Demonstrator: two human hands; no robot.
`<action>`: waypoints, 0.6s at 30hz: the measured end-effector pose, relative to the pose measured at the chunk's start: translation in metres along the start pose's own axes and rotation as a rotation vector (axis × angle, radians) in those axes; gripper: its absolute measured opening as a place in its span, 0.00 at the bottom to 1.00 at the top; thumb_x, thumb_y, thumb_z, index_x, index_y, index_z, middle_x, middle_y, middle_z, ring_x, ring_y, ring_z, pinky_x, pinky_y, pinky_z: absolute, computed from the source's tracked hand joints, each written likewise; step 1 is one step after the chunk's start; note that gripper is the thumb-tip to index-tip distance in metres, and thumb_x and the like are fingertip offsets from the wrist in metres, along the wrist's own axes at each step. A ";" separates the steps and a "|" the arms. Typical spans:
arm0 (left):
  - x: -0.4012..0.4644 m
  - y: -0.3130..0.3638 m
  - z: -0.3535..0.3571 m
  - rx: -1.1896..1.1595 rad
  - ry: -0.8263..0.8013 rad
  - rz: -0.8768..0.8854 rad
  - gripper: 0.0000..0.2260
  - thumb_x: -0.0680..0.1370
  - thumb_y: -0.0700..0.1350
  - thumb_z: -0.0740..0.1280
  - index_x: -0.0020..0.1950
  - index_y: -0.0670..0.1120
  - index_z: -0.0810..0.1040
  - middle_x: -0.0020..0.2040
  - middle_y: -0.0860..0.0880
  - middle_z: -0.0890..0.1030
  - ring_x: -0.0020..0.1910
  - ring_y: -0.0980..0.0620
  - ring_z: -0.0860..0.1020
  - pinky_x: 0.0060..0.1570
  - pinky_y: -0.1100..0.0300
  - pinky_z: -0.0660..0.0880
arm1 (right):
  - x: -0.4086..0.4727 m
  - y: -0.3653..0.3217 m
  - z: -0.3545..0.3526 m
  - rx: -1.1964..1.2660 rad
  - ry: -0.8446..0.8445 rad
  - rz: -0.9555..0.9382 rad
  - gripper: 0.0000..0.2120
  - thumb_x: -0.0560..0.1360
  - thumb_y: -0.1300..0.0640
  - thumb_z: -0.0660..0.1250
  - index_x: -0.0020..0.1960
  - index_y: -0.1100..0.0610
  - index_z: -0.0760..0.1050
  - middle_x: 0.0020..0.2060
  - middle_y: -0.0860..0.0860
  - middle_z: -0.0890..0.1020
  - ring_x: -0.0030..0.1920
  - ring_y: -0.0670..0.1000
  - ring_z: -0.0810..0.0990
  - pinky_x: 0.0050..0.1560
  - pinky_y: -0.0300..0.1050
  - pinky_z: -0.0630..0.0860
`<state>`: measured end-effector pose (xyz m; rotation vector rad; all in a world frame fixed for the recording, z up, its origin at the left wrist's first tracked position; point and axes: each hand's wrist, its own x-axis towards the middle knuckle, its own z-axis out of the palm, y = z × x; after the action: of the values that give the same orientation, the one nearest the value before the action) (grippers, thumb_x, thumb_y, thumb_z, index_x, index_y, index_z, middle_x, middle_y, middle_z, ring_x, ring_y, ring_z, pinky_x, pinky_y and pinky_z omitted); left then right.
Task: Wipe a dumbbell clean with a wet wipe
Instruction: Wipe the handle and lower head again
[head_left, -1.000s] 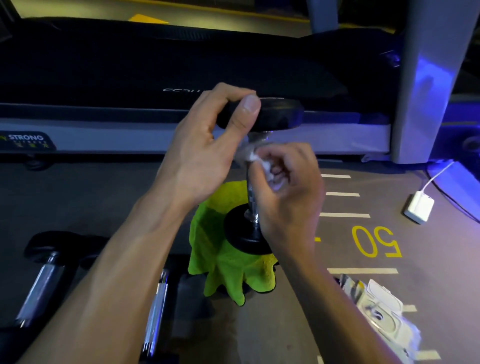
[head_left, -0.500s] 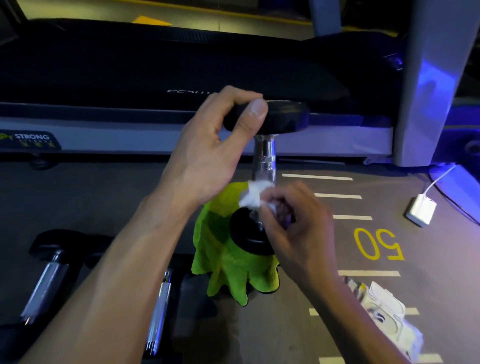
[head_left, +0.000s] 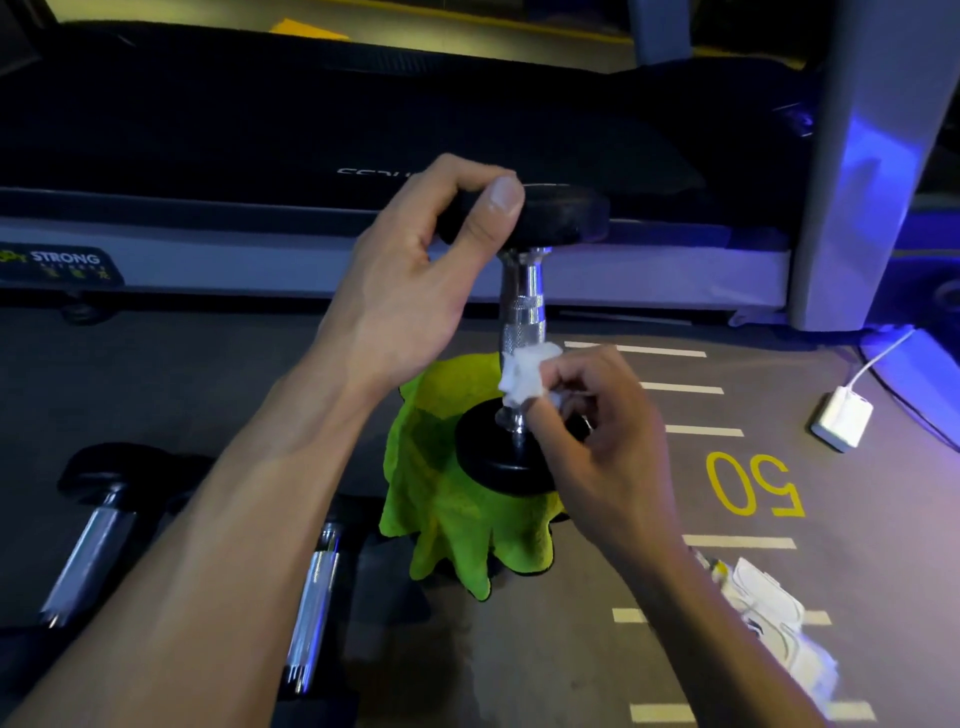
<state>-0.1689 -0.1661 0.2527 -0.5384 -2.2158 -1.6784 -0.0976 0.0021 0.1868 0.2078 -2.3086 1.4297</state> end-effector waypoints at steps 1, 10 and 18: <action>0.000 0.000 0.000 0.003 0.002 0.002 0.09 0.83 0.62 0.61 0.57 0.63 0.78 0.56 0.50 0.83 0.58 0.50 0.80 0.64 0.48 0.75 | 0.006 -0.002 -0.002 0.000 -0.009 -0.005 0.07 0.75 0.65 0.74 0.46 0.55 0.79 0.43 0.49 0.79 0.41 0.48 0.78 0.41 0.42 0.75; -0.001 -0.001 0.002 -0.005 0.025 0.013 0.07 0.83 0.61 0.62 0.56 0.65 0.77 0.54 0.57 0.81 0.55 0.59 0.79 0.58 0.61 0.73 | 0.007 -0.003 -0.018 -0.182 -0.140 -0.033 0.03 0.69 0.59 0.73 0.41 0.52 0.80 0.39 0.47 0.81 0.38 0.47 0.79 0.41 0.47 0.77; -0.003 0.004 0.013 0.064 0.070 0.034 0.11 0.80 0.64 0.65 0.58 0.63 0.80 0.55 0.54 0.82 0.54 0.60 0.79 0.58 0.59 0.76 | -0.017 -0.026 0.013 -0.735 -0.109 -0.177 0.06 0.76 0.55 0.70 0.40 0.51 0.80 0.39 0.48 0.72 0.38 0.53 0.75 0.35 0.42 0.65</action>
<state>-0.1649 -0.1527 0.2511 -0.4902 -2.1898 -1.5794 -0.0771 -0.0226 0.1963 0.2600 -2.6510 0.4342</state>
